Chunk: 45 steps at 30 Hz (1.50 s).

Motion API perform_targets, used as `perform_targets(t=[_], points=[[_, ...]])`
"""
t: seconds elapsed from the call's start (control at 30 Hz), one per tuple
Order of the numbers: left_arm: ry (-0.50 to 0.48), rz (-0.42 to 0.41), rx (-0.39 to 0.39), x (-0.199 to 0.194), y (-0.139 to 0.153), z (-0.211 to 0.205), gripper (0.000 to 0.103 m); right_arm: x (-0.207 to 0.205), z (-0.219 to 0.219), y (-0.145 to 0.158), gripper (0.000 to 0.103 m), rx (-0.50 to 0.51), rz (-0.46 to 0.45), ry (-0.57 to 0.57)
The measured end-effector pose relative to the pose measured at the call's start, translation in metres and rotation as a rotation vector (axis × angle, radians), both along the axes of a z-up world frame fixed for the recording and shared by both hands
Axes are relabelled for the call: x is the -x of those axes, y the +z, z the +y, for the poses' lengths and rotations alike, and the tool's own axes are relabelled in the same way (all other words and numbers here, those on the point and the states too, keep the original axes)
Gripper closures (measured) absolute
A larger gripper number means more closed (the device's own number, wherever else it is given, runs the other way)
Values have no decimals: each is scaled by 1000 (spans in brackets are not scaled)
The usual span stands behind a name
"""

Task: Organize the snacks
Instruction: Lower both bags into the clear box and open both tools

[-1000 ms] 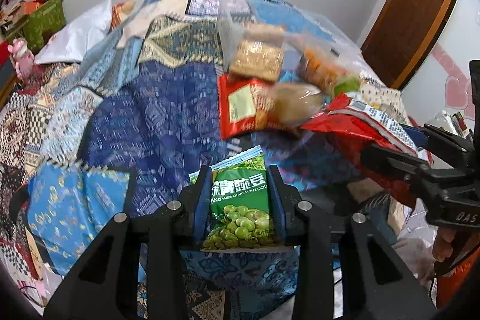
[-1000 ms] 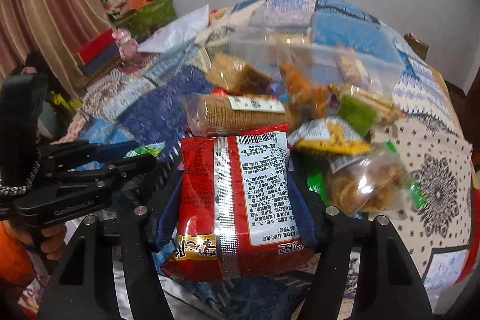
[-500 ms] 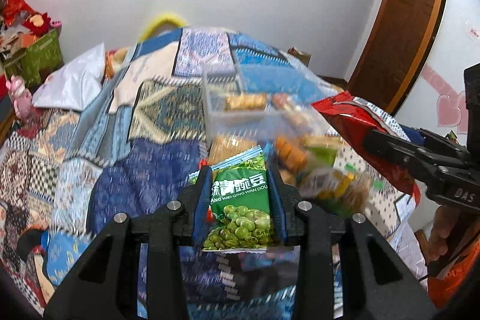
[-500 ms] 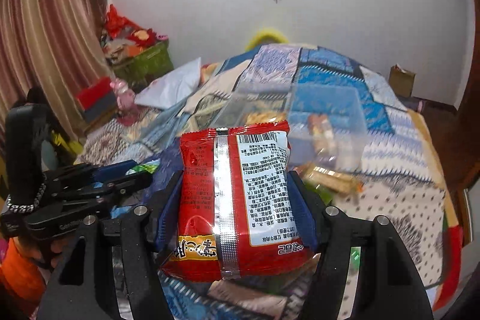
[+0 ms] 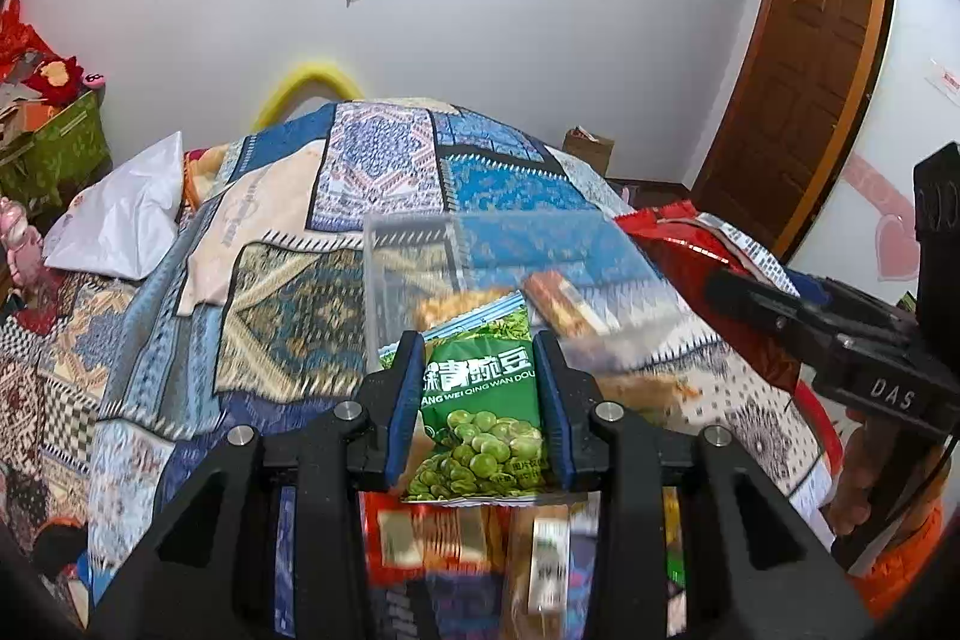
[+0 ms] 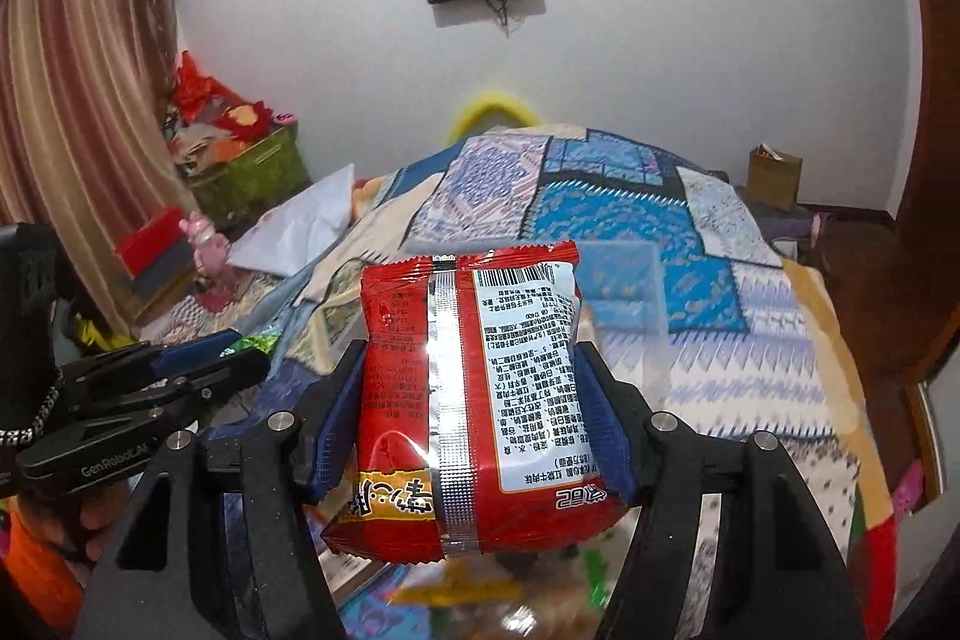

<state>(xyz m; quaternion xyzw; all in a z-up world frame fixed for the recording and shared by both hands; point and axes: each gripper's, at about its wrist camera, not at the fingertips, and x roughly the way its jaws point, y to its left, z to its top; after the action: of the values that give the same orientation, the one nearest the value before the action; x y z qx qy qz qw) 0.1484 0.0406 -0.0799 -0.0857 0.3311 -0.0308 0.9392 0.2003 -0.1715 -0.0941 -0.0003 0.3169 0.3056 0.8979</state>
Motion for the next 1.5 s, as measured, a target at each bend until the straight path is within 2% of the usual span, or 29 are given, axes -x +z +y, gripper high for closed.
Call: perform_targets(t=[0.23, 0.43, 0.53, 0.7, 0.93, 0.97, 1.0, 1.07, 1.3, 1.5], points=[[20, 26, 7, -53, -9, 6, 67, -43, 8, -12, 40, 9, 25, -30], [23, 98, 20, -99, -38, 14, 66, -75, 22, -31, 40, 27, 75, -30], [3, 140, 46, -114, -54, 16, 66, -89, 29, -43, 40, 42, 105, -26], [-9, 177, 30, -129, -75, 13, 66, -103, 40, -61, 40, 91, 137, -14], [-11, 175, -17, -135, -79, 9, 64, -114, 47, -77, 40, 117, 183, 0], [-8, 180, -20, -136, -80, 9, 59, -115, 47, -79, 40, 119, 195, 3], [-3, 183, -21, -136, -80, 10, 50, -117, 49, -80, 40, 123, 203, 2], [24, 190, -15, -136, -81, 14, 41, -119, 50, -82, 39, 133, 218, -3], [42, 184, 10, -126, -70, 23, 41, -114, 41, -69, 37, 130, 200, -13], [40, 148, -8, -102, -45, 23, 40, -91, 30, -42, 37, 132, 129, -19]])
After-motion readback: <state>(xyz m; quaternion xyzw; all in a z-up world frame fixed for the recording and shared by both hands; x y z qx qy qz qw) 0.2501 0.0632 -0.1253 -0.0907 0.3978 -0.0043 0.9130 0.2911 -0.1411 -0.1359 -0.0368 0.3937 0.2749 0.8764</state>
